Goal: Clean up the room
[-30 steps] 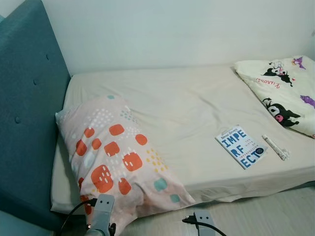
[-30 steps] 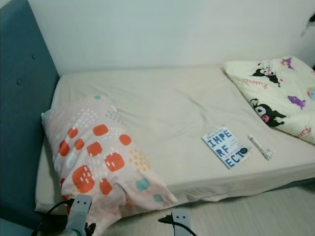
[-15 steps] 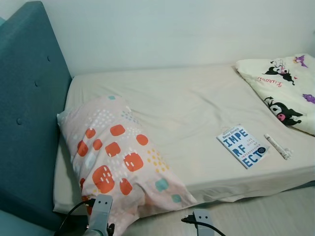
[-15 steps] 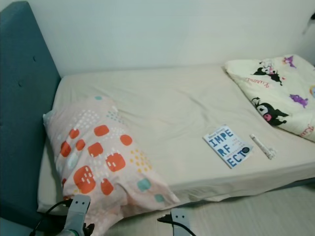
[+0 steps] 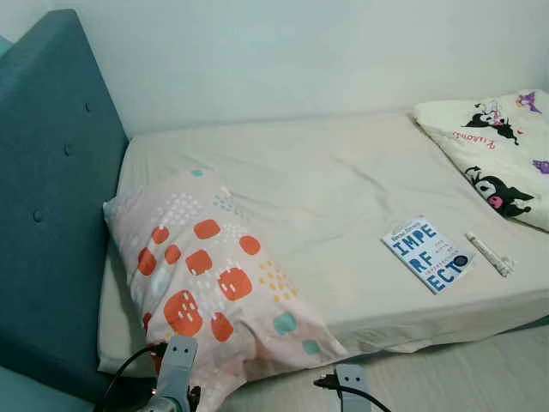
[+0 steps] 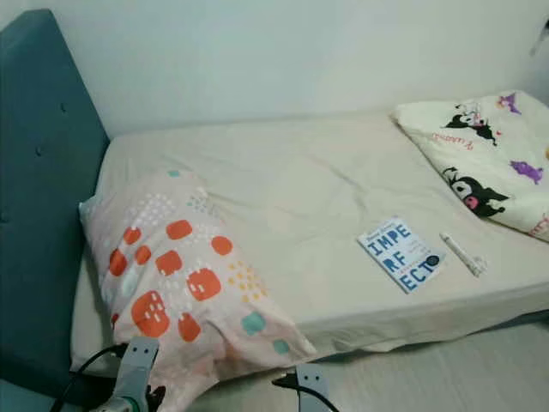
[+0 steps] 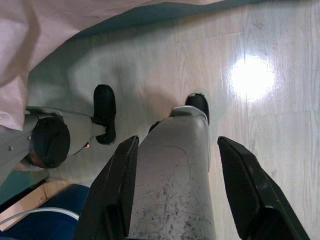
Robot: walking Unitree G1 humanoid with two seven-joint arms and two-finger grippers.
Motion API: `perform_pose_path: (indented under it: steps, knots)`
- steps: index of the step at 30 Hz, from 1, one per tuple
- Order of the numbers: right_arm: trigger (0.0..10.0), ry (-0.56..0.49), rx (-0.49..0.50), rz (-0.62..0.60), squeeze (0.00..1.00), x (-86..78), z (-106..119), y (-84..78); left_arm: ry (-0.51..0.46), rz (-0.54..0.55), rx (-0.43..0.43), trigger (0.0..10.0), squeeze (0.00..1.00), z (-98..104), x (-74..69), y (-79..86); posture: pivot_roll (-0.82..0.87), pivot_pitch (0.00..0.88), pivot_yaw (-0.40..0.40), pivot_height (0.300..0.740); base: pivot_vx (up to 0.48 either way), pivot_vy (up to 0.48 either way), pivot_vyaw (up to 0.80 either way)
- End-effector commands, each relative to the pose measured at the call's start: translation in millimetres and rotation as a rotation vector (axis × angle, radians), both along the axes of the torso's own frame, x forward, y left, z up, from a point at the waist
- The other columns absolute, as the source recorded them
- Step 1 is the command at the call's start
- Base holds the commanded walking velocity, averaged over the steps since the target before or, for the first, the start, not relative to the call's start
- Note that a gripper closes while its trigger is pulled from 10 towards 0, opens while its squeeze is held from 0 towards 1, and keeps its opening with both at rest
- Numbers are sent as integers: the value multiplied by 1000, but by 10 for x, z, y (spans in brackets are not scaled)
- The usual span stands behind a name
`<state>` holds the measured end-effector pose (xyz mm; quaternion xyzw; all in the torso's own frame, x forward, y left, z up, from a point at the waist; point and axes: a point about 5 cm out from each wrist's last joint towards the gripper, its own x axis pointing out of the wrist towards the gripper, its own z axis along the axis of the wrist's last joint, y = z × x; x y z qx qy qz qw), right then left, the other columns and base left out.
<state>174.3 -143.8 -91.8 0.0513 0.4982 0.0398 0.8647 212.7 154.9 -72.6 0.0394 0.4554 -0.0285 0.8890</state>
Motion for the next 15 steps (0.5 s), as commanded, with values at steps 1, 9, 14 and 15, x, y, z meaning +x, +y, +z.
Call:
perform_pose_path:
  steps: [1,9,14,15]
  knots:
    - [10000,45,14,6,0,-111,-50,61,23,-3,21,10000,0,-17,-28,45,39,0,108,740,0,0,0]
    - [10000,44,21,-2,0,-113,-51,77,17,6,3,10000,0,17,44,-116,47,0,121,740,0,0,0]
    - [10000,50,21,-20,0,-107,-50,57,17,-20,11,10000,0,-7,-2,-135,52,0,111,740,0,0,0]
    - [10000,50,21,-20,0,-107,-50,57,17,-20,11,10000,0,-7,-2,-135,52,0,111,740,0,0,0]
